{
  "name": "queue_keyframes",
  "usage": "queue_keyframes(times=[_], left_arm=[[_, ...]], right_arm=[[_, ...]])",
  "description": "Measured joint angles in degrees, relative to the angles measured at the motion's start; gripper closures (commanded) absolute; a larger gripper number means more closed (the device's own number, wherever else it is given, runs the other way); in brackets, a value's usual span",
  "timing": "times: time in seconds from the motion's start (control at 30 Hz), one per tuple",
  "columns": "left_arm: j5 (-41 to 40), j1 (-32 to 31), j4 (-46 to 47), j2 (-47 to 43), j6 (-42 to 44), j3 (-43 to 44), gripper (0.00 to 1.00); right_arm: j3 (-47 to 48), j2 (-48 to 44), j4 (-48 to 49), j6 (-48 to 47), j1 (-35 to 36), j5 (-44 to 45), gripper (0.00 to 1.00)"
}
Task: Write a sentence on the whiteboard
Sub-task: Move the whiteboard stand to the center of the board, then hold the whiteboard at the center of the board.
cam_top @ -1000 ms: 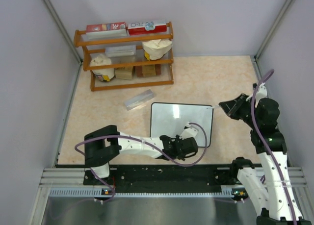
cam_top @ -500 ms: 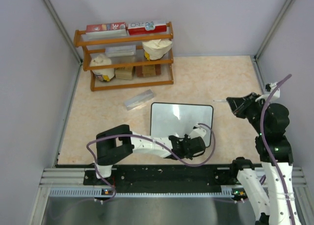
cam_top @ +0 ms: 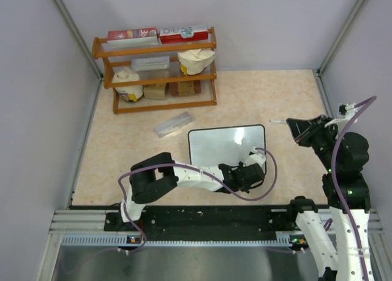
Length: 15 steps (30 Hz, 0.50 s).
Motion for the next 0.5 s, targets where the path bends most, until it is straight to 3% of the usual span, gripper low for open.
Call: queue_keyframes(times=[0.5], left_arm=[[3.80,4.63,2.67,5.77,1.01,7.39,0.97]], right_arm=[[0.00,0.02,-0.09,0.42,0.00,-1.90,1.00]])
